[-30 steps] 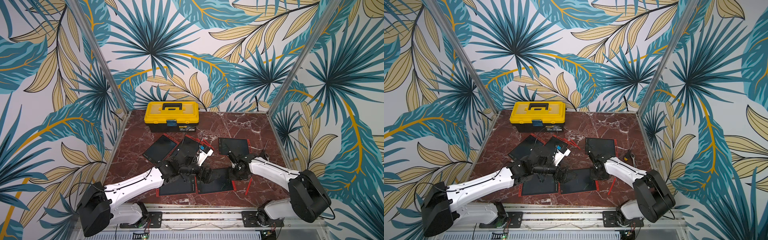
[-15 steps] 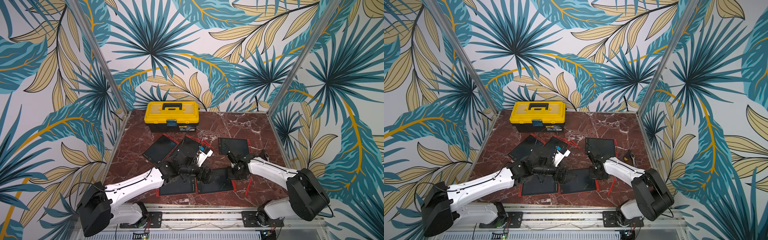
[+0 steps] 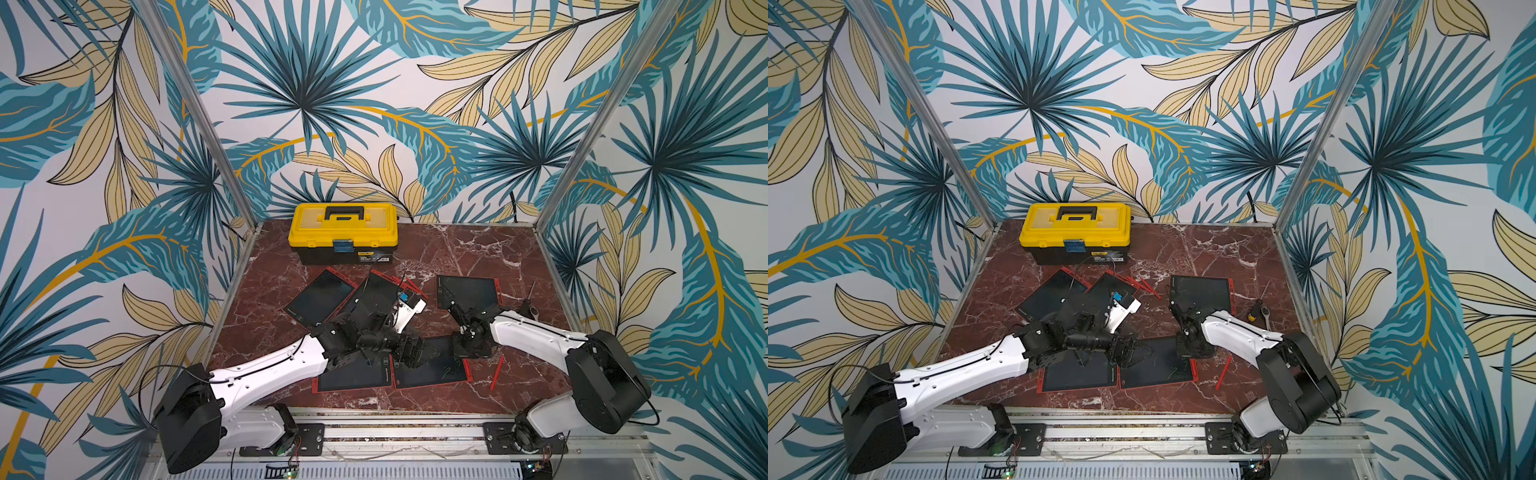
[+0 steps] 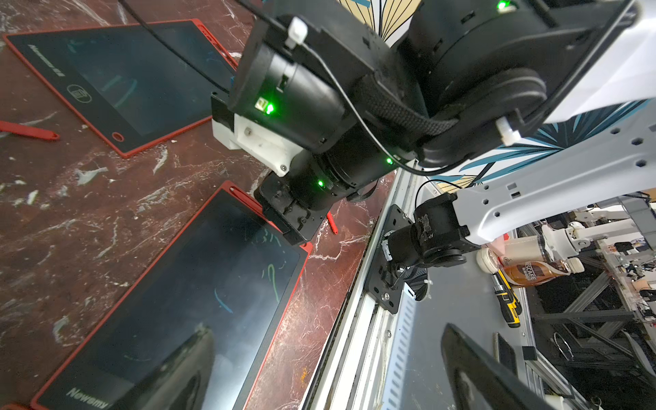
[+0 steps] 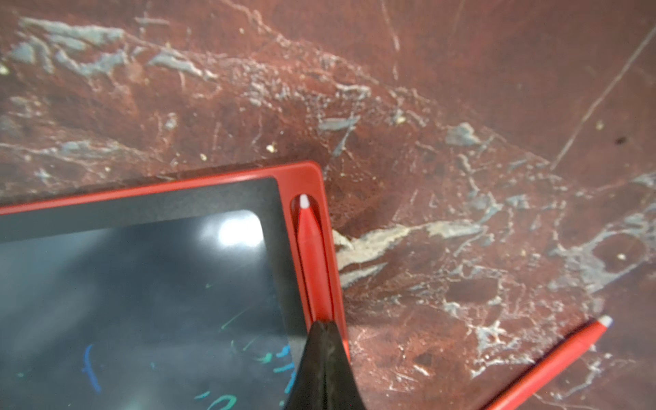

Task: Place the stylus back onto the writing tablet
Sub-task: Place the stylus on the writing tablet.

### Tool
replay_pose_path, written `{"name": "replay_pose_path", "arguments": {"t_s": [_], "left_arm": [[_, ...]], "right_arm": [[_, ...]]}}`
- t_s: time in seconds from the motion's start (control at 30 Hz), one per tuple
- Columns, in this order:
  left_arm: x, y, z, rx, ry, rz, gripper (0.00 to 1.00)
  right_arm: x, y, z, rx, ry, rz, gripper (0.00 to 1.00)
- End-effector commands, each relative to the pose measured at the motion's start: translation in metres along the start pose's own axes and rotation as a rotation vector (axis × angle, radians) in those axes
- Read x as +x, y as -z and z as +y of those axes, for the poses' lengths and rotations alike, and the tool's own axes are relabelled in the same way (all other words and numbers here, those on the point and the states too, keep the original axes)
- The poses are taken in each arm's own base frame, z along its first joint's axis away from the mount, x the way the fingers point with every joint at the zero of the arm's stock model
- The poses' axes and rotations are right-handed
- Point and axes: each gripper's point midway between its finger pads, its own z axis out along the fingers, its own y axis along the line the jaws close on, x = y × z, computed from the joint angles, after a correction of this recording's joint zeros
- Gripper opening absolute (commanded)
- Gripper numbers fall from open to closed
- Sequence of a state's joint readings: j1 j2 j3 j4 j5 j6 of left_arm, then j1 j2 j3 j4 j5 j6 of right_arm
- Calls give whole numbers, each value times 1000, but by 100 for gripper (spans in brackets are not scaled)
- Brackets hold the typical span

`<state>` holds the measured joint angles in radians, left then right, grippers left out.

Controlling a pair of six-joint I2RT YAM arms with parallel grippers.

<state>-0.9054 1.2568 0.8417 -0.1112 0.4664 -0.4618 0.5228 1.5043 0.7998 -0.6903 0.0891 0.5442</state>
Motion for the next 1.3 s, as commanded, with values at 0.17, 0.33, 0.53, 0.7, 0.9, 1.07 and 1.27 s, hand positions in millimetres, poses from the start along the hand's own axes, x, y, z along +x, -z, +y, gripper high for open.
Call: {"name": "replay_pose_path", "arguments": {"t_s": [0.17, 0.33, 0.53, 0.7, 0.9, 1.07, 1.27], "left_arm": [[1, 3, -2, 5, -8, -15, 100], [1, 3, -2, 9, -10, -15, 99], [1, 2, -2, 7, -6, -11, 100], [0, 2, -1, 4, -1, -13, 100], [2, 2, 3, -14, 20, -18, 100], [-1, 2, 10, -58, 57, -33, 100], [-8, 2, 16, -107, 51, -33, 100]], "right_arm": [[13, -13, -4, 50, -28, 54, 0], [14, -20, 1, 37, -48, 53, 0], [11, -22, -3, 65, -88, 28, 0], [11, -27, -6, 68, -183, -11, 0], [7, -20, -3, 23, -210, -59, 0], [-7, 6, 0, -51, -234, -168, 8], [-13, 31, -12, -76, -309, -281, 15]]}}
